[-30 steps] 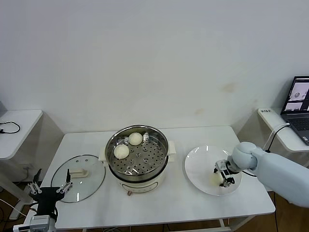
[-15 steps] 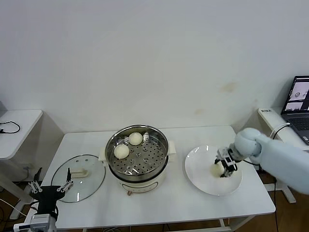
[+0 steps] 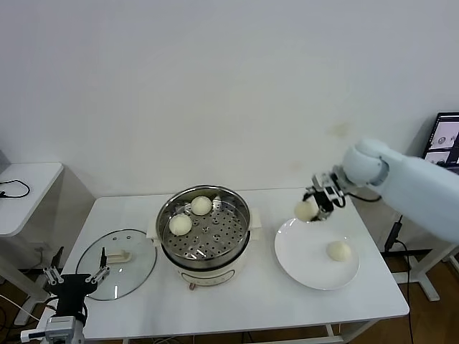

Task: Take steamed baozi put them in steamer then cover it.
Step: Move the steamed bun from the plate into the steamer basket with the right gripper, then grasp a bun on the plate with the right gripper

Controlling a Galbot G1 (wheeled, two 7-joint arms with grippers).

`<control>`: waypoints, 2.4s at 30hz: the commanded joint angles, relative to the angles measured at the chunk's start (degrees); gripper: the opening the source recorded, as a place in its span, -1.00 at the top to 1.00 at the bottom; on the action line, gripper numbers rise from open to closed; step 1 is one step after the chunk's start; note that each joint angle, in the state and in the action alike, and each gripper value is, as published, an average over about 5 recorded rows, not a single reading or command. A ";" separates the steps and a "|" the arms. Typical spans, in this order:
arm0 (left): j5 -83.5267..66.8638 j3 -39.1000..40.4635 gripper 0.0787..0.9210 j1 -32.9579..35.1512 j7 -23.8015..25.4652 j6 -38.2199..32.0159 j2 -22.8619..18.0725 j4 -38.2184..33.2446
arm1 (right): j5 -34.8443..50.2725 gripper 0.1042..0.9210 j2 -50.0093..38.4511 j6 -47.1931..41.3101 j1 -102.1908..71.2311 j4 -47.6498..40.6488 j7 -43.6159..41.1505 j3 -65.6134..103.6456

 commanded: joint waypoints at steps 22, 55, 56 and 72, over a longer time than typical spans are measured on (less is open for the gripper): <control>-0.21 -1.85 -0.77 0.10 -0.04 -0.08 -1.26 -0.78 | 5.70 -0.34 32.06 18.09 4.14 -8.64 11.17 -15.27; -1.05 -2.02 -0.77 -0.89 -0.14 -0.25 -1.82 -0.07 | -4.18 -0.72 35.20 28.60 4.05 -8.40 9.16 -17.54; -1.05 -2.04 -0.77 -0.90 -0.13 -0.25 -1.77 -0.09 | -3.87 -0.73 34.83 28.49 4.49 -8.11 9.11 -17.37; -0.92 -1.35 -0.77 -1.62 0.05 -0.08 0.14 -0.42 | 6.25 -0.76 12.54 4.03 9.54 2.42 8.92 -12.86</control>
